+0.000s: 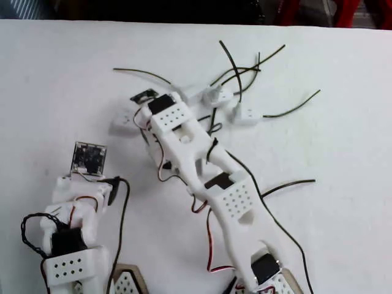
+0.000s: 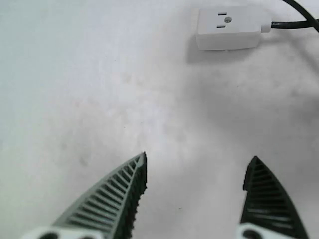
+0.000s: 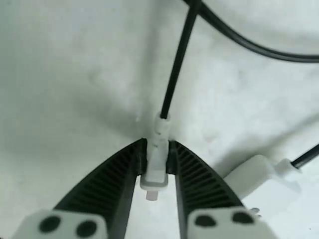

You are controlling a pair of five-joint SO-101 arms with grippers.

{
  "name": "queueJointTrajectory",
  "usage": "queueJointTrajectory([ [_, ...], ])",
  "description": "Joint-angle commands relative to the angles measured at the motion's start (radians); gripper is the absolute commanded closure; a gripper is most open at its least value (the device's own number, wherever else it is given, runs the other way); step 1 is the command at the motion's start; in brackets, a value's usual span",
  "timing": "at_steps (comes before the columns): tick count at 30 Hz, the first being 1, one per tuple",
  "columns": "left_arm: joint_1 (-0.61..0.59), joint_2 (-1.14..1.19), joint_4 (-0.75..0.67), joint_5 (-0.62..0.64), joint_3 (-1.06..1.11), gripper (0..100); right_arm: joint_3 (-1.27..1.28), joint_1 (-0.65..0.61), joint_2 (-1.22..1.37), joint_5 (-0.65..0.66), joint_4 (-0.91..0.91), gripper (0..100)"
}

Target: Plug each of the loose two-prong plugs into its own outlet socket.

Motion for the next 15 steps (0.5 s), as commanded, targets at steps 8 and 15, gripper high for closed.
queueJointTrajectory([
  [8, -0.005, -0.008, -0.020, -0.006, -0.005, 69, -0.068, 0.004, -0.048, -0.008, 0.030, 90.7],
  [15, -0.005, -0.008, -0.020, -0.006, -0.005, 69, -0.123, 0.005, -0.038, -0.008, 0.074, 92.5],
])
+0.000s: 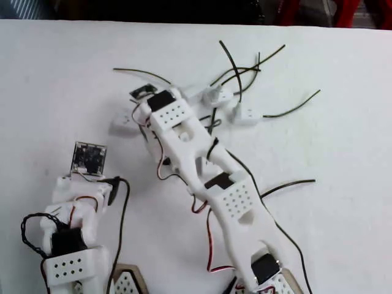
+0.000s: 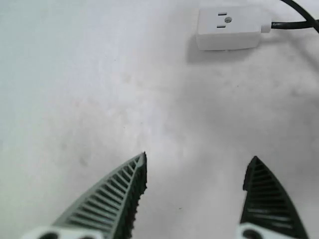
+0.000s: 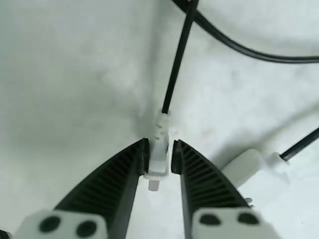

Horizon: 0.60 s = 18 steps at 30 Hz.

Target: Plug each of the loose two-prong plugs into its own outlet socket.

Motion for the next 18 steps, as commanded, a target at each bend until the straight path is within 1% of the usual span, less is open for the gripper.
queueJointTrajectory([
  [1, -0.005, -0.008, -0.020, -0.006, -0.005, 69, -0.034, 0.005, -0.038, -0.008, 0.016, 92.5],
  [8, -0.005, -0.008, -0.020, -0.006, -0.005, 69, 0.026, 0.004, -0.038, -0.008, 0.013, 92.5],
  [18, -0.005, -0.008, -0.020, -0.006, -0.005, 69, 0.035, 0.005, -0.038, -0.005, 0.013, 92.6],
])
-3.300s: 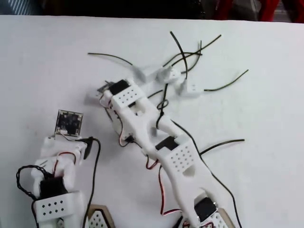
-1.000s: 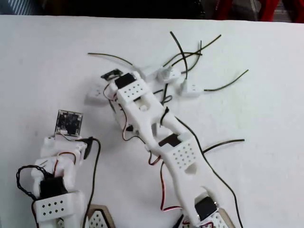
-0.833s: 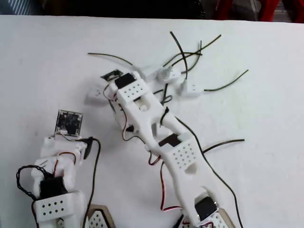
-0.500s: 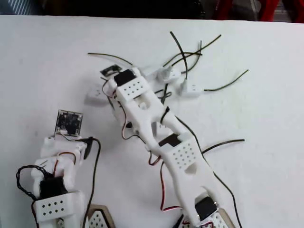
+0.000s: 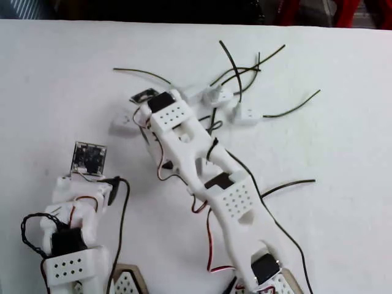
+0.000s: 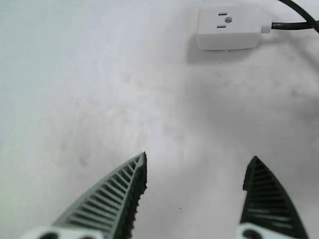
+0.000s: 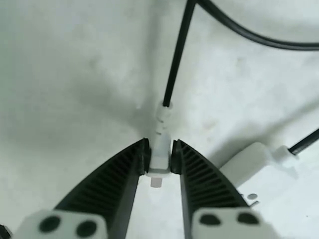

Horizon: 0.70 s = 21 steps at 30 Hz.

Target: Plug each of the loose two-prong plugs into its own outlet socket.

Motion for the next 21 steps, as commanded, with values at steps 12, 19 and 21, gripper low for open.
queueJointTrajectory([
  [12, -0.005, -0.008, -0.020, -0.006, -0.005, 69, -0.008, 0.007, -0.036, 0.002, 0.024, 98.3],
  [19, -0.001, -0.008, -0.020, -0.006, -0.005, 69, 0.061, 0.001, -0.275, -0.003, 0.027, 98.1],
  [21, -0.001, -0.008, -0.020, -0.006, -0.005, 69, 0.129, -0.010, -0.375, -0.006, 0.027, 98.1],
])
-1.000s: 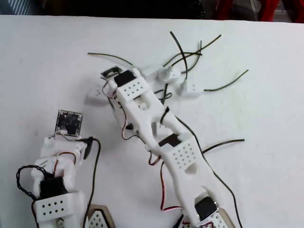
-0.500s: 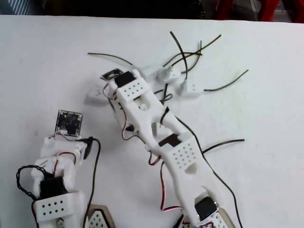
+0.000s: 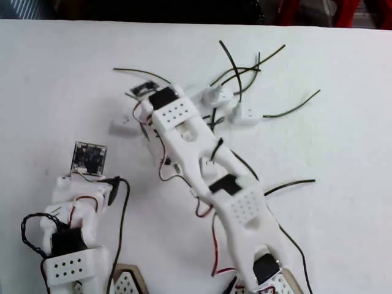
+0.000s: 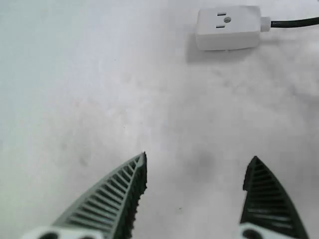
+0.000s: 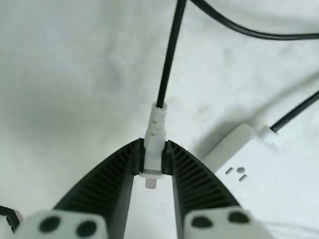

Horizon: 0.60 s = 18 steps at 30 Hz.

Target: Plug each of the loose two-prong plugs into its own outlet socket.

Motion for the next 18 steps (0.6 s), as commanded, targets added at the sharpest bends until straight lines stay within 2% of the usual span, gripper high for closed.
queueJointTrajectory([
  [1, -0.001, -0.008, -0.020, -0.006, -0.005, 69, 0.089, -0.018, -0.239, -0.006, 0.013, 98.1],
  [7, -0.001, -0.008, -0.021, -0.008, -0.005, 69, 0.330, -0.101, -0.544, -0.008, 0.008, 98.1],
  [12, -0.001, -0.008, -0.021, -0.008, -0.005, 69, 0.462, -0.104, -0.753, -0.008, -0.010, 98.1],
  [18, 0.001, -0.008, -0.021, -0.008, -0.005, 69, 0.738, -0.105, -0.943, -0.009, -0.188, 98.1],
])
